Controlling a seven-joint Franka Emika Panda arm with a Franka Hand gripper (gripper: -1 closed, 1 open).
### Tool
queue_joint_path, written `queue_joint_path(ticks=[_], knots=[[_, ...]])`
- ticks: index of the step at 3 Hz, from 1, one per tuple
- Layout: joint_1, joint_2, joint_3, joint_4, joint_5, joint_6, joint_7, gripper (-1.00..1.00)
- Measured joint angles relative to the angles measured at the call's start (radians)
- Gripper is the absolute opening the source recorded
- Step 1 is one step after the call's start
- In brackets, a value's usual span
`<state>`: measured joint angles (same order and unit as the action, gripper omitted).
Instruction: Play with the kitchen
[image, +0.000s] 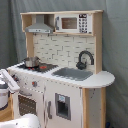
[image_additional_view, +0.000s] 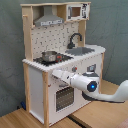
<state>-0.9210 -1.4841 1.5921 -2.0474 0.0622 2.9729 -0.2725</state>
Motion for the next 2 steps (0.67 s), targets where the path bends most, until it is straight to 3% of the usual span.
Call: queue_joint_path(ticks=[2], knots=[[0.0,0.0,-0.001,0.001,0.0,0.0,-0.233,-1.0]])
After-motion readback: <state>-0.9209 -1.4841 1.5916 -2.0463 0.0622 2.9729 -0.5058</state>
